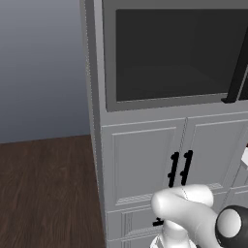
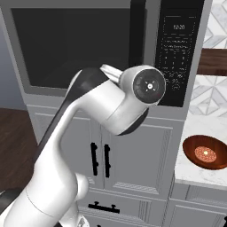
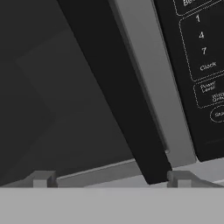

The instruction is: Open the microwave, place the bowl with waffle inside the microwave, then close the microwave door and turn it on.

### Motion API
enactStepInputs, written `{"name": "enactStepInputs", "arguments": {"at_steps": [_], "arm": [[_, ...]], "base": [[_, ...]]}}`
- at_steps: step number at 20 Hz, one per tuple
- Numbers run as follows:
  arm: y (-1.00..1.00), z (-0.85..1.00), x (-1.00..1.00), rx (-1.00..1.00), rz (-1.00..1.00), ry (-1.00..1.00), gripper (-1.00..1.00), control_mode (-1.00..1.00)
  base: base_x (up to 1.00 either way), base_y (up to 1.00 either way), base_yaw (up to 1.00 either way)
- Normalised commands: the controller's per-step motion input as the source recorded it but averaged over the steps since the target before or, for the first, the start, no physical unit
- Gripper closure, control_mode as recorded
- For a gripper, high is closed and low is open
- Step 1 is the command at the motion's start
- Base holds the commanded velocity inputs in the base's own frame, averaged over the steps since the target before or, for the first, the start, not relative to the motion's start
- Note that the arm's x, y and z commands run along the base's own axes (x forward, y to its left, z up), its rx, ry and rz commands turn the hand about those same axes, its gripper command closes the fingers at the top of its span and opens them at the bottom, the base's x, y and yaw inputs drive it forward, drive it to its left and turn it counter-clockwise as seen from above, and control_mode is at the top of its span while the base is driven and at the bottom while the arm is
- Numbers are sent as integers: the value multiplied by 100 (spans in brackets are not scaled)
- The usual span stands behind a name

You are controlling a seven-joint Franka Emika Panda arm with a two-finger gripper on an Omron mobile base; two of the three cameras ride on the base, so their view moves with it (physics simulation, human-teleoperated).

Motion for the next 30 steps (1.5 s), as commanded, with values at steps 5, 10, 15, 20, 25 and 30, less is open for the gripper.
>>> {"name": "enactStepInputs", "arguments": {"at_steps": [5, 10, 15, 20, 25, 30], "arm": [[0, 26, 46, 0, 0, -18, -100, -100], [-5, 41, 54, 0, 0, 0, -100, -100], [-23, 30, 28, 0, 0, 0, -100, -100], [-17, 3, 34, 0, 0, 0, -100, -100], [-9, -3, 36, 0, 0, 0, -100, -100], [-1, -14, 36, 1, 0, 0, -100, -100]], "base": [[0, 0, 0], [0, 0, 0], [0, 0, 0], [0, 0, 0], [0, 0, 0], [0, 0, 0]]}}
